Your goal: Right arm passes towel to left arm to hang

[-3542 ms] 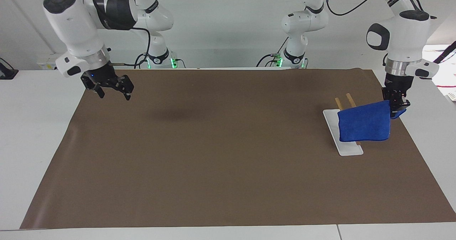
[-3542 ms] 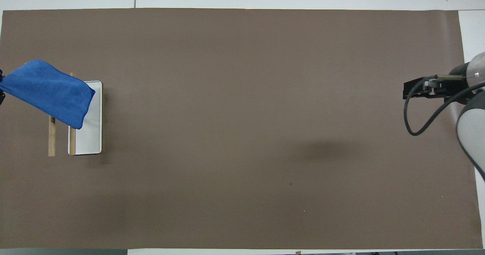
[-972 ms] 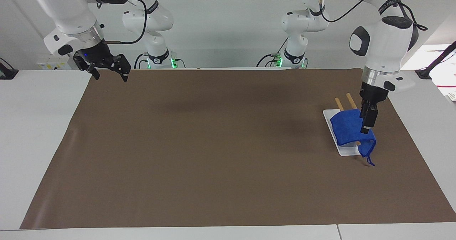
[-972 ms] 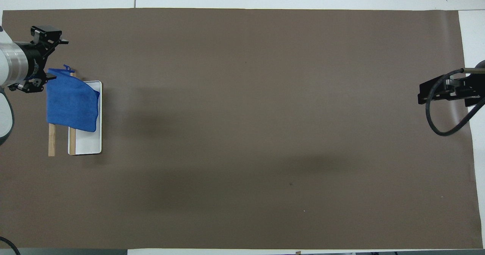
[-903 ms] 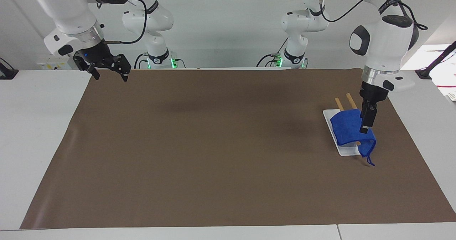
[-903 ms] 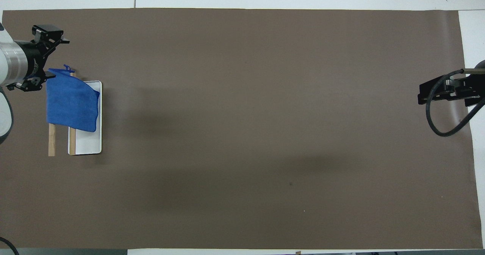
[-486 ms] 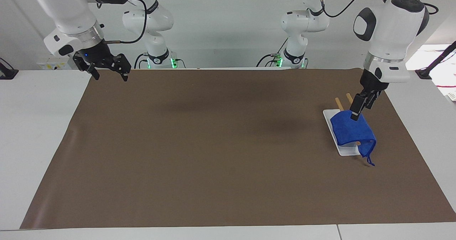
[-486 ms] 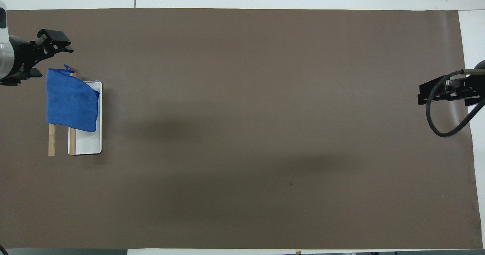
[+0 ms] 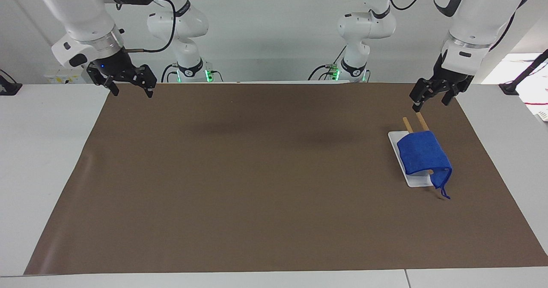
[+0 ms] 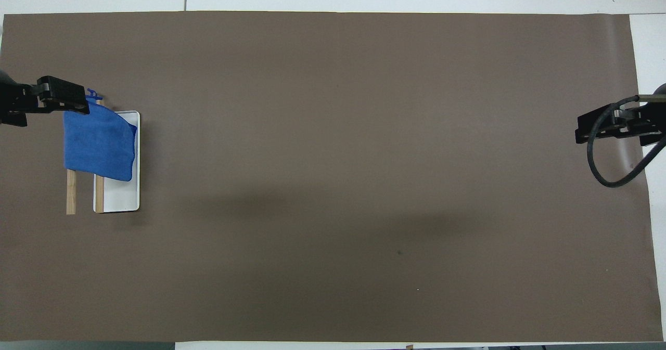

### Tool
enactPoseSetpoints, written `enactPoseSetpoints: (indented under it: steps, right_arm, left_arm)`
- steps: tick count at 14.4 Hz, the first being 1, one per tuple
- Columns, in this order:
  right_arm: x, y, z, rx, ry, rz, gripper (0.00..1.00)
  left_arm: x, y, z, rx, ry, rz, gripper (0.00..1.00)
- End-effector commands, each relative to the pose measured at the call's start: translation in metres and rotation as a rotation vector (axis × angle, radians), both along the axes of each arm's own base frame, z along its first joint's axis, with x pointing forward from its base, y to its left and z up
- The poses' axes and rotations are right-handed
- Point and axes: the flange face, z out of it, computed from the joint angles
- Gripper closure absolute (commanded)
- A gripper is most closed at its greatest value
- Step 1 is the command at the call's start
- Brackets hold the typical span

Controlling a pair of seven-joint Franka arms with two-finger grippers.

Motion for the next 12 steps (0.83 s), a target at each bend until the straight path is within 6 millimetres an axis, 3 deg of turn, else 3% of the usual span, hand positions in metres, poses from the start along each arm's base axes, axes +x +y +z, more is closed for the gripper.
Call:
enactPoseSetpoints:
  steps: [1, 6, 12]
  right_arm:
    - [-0.005, -0.004, 0.000, 0.004, -0.004, 0.015, 0.00]
    - [-0.005, -0.003, 0.000, 0.004, -0.004, 0.016, 0.00]
    - [-0.005, -0.003, 0.000, 0.004, -0.004, 0.016, 0.00]
  left_arm:
    - [-0.013, 0.015, 0.005, -0.043, 0.063, -0.046, 0.00]
    - [-0.026, 0.022, -0.004, -0.041, 0.091, -0.071, 0.00]
    - [-0.023, 0.037, -0.002, -0.035, 0.076, -0.095, 0.00]
